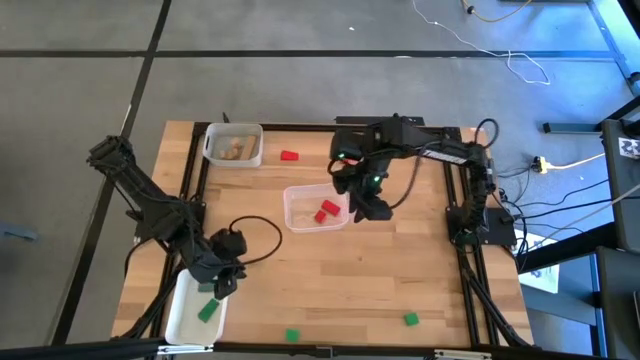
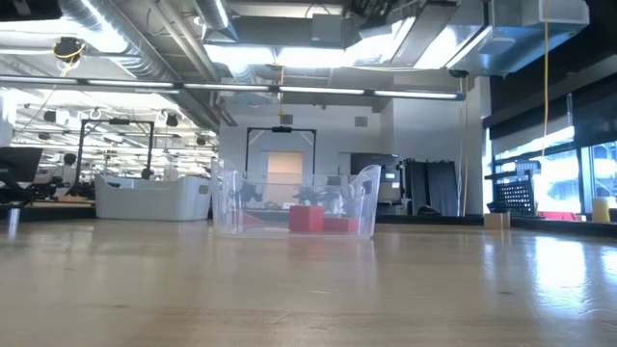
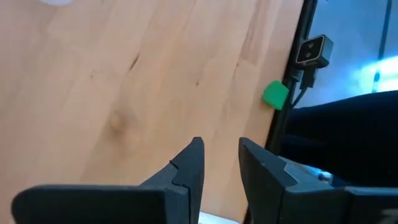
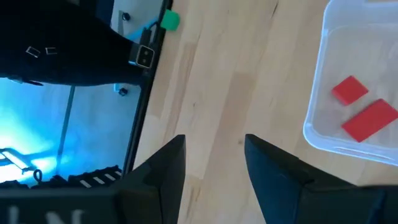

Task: Sort & place blocks by color
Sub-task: Put the red block into the transparent bin

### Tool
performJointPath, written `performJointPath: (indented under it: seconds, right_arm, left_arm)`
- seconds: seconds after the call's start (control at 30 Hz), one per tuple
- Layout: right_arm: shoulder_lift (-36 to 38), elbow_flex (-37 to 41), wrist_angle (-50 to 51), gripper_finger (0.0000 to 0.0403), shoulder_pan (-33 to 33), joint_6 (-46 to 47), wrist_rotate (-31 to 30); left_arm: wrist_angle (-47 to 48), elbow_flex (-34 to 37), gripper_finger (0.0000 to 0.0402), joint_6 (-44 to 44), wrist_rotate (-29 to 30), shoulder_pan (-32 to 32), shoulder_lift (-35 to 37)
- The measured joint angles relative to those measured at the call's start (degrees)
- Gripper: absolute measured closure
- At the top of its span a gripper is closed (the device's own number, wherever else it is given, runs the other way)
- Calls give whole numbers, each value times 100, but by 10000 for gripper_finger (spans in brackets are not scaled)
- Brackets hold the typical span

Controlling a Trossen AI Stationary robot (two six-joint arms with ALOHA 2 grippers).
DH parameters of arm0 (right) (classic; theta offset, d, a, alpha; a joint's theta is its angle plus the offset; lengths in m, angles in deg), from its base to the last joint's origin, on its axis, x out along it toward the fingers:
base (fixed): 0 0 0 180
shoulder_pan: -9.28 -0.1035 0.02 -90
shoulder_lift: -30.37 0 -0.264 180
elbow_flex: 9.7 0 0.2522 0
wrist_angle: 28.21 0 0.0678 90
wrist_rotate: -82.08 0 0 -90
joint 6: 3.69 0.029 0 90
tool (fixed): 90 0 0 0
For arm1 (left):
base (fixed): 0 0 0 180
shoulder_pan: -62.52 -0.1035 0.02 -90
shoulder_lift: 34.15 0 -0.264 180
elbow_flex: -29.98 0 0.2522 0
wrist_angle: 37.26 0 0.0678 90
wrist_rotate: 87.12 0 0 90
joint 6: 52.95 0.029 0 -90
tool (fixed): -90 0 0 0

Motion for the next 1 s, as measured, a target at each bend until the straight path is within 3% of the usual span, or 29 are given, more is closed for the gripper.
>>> performJointPath:
  seconds: [0.3, 0.47, 0.63, 0.77, 1.0]
  right_arm:
    - [924, 188, -103, 237, 11, 350, -930]
    - [1808, 1525, -1112, 237, 17, 747, -1330]
    - [2641, 3177, -2365, 237, 123, 1920, -2343]
    - [2846, 3973, -2821, 237, 250, 2861, -3121]
    - [2713, 4649, -3417, 237, 806, 4297, -4493]
  left_arm:
    - [-6, -2, 311, 545, -7, -415, 0]
    - [-7, -2, 311, 840, -9, -725, 0]
    - [-8, -2, 311, 1190, -10, -1202, 18]
    - [-3, -2, 311, 1828, -68, -1706, 24]
    - [-9, -2, 311, 2500, -160, -2945, 24]
